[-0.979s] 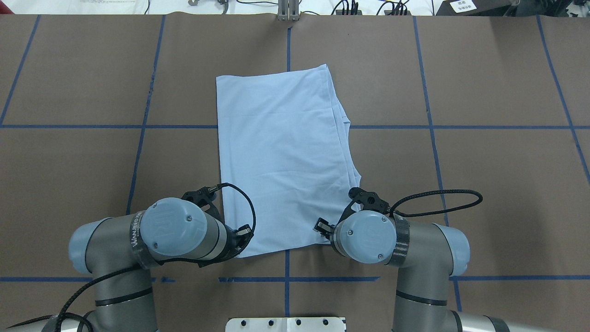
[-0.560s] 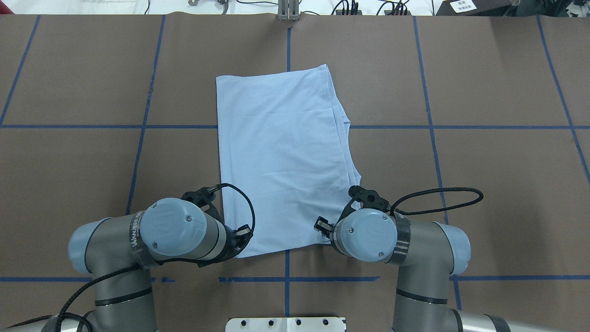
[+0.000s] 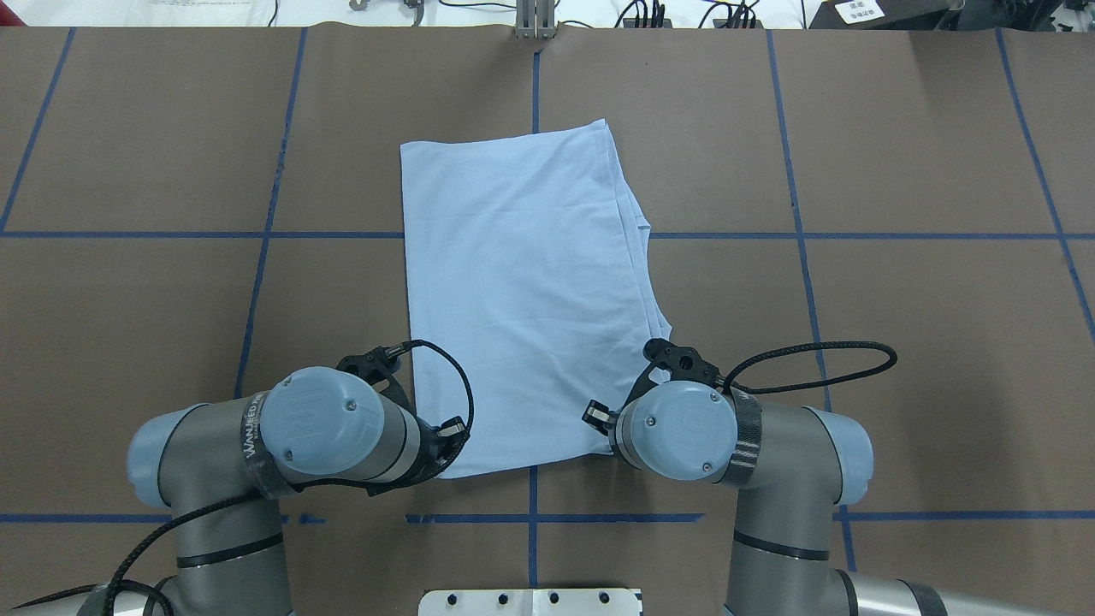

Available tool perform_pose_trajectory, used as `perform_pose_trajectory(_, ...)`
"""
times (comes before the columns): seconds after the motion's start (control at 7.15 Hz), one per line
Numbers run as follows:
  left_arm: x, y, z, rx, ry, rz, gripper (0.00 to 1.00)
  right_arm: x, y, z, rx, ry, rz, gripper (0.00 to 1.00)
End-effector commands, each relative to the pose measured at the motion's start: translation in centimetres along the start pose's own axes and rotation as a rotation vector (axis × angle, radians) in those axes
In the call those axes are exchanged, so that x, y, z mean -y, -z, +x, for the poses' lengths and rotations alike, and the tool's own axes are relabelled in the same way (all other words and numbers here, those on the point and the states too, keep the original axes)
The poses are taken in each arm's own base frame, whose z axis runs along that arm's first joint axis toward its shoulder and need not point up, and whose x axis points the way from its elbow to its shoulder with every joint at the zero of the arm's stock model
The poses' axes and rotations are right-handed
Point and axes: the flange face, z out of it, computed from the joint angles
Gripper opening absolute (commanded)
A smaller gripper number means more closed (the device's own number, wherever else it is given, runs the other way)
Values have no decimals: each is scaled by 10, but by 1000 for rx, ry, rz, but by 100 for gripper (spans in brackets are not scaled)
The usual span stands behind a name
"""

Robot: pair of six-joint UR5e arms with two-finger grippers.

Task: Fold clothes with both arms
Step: 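Grasp the near shirt corners with the left and right grippers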

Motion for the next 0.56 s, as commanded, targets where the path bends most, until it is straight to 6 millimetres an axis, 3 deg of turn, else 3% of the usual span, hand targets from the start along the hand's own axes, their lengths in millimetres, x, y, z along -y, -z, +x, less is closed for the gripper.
perform_pose_trajectory(0.0,-1,2,2,-5,-1,-2,0,1,6,-8,16,-3,-4,0)
perform_pose_trajectory(0.14,0,5,-1,-9,-2,0,0,2,12,-9,25,-3,-10,0)
perform_pose_trajectory(0.28,-5,14,-2,-25,-11,-6,0,-4,33,-11,65,0,-23,0)
perform_pose_trajectory(0.42,-28,14,-6,-26,-37,-35,0,-22,55,-7,99,16,-58,0)
